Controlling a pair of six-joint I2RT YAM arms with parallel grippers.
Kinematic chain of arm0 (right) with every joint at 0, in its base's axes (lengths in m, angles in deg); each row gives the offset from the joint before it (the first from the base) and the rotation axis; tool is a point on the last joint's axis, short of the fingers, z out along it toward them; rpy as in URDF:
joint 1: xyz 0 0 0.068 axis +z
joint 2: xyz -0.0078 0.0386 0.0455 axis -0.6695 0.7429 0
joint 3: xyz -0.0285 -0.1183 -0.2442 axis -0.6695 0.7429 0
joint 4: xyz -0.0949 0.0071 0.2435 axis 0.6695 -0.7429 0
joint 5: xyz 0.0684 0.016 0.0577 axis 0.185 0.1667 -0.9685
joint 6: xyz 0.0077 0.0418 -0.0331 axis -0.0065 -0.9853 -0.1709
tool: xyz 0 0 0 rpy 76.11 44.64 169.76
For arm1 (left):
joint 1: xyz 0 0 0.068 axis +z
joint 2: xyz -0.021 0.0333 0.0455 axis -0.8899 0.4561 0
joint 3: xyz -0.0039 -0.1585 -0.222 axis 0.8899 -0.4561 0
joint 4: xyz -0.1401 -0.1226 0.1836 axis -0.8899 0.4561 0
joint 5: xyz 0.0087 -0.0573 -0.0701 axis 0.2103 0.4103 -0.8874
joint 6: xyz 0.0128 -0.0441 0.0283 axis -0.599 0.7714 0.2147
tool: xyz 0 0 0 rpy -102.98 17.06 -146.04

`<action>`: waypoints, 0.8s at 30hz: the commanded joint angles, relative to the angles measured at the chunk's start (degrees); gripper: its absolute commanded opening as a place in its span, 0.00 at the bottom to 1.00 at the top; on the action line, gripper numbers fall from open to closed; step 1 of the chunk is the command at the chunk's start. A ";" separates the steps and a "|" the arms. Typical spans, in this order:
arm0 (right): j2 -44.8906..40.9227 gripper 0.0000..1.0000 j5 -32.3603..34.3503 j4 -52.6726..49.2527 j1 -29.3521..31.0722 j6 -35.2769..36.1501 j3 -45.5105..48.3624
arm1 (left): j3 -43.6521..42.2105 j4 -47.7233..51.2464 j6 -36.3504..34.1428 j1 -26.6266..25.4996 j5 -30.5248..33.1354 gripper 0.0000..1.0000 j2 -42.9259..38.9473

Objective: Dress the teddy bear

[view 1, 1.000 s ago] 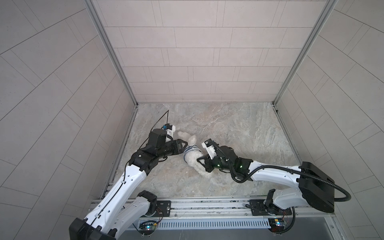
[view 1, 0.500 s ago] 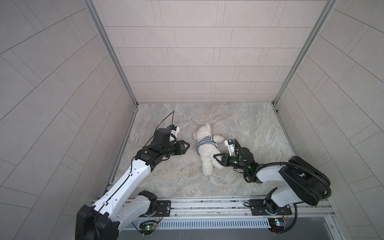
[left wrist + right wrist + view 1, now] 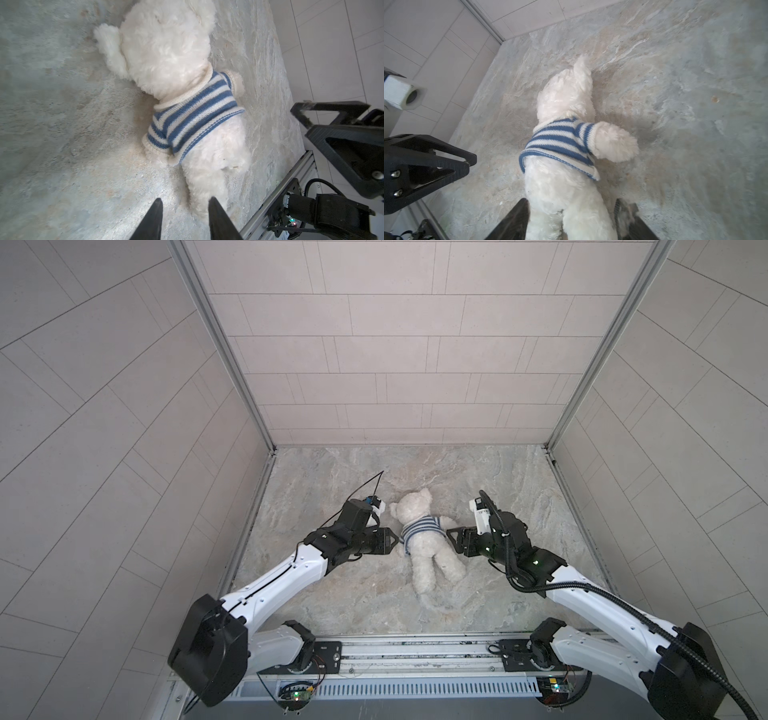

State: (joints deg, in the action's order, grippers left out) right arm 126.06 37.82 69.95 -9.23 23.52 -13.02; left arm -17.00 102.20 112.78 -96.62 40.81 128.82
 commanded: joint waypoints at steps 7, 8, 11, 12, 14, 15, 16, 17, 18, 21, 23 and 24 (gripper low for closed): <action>11.33 0.68 6.81 -4.25 6.66 7.48 -9.58 | 2.21 -8.07 1.56 -4.34 2.80 0.34 8.38; 13.02 0.67 6.41 -3.34 6.67 7.87 -10.29 | 1.93 -8.26 1.64 -4.39 2.67 0.33 8.32; 17.29 0.67 5.64 -1.19 7.04 9.78 -12.34 | 2.13 -6.45 0.60 -4.31 3.44 0.32 7.56; 18.58 0.67 5.19 -1.02 7.02 10.53 -13.15 | 2.52 -5.61 -0.02 -4.30 3.78 0.32 7.37; 21.37 0.67 3.23 -0.84 7.02 12.26 -14.93 | 3.17 -4.88 -0.31 -3.64 3.05 0.31 7.40; 22.61 0.67 2.45 -0.97 7.03 13.09 -15.90 | 3.12 -5.65 0.29 -2.75 1.44 0.30 7.57; 24.09 0.67 1.85 -1.21 7.02 13.81 -16.69 | 3.03 -6.77 1.11 -1.70 -0.26 0.30 7.72; 25.21 0.66 1.30 -1.51 7.02 14.32 -17.32 | 3.12 -7.30 1.36 -0.98 -1.29 0.30 8.02; 26.34 0.65 0.84 -2.15 7.02 14.70 -18.07 | 3.49 -7.19 1.28 -0.05 -1.97 0.30 8.36; 28.31 0.60 0.60 -3.47 7.02 15.04 -19.17 | 6.05 -5.82 -0.08 1.96 -3.63 0.30 9.35; 28.95 0.50 0.72 -3.39 7.02 15.57 -19.08 | 7.95 -5.41 -0.51 2.87 -4.54 0.30 10.63; 29.20 0.43 0.92 -3.43 7.02 15.85 -19.08 | 8.92 -5.25 -0.78 3.07 -4.63 0.30 11.15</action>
State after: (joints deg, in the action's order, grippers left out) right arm 154.80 39.13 67.54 -2.54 37.92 -31.34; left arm -11.25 96.67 113.48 -94.19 38.30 138.70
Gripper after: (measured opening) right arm 0.461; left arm 0.300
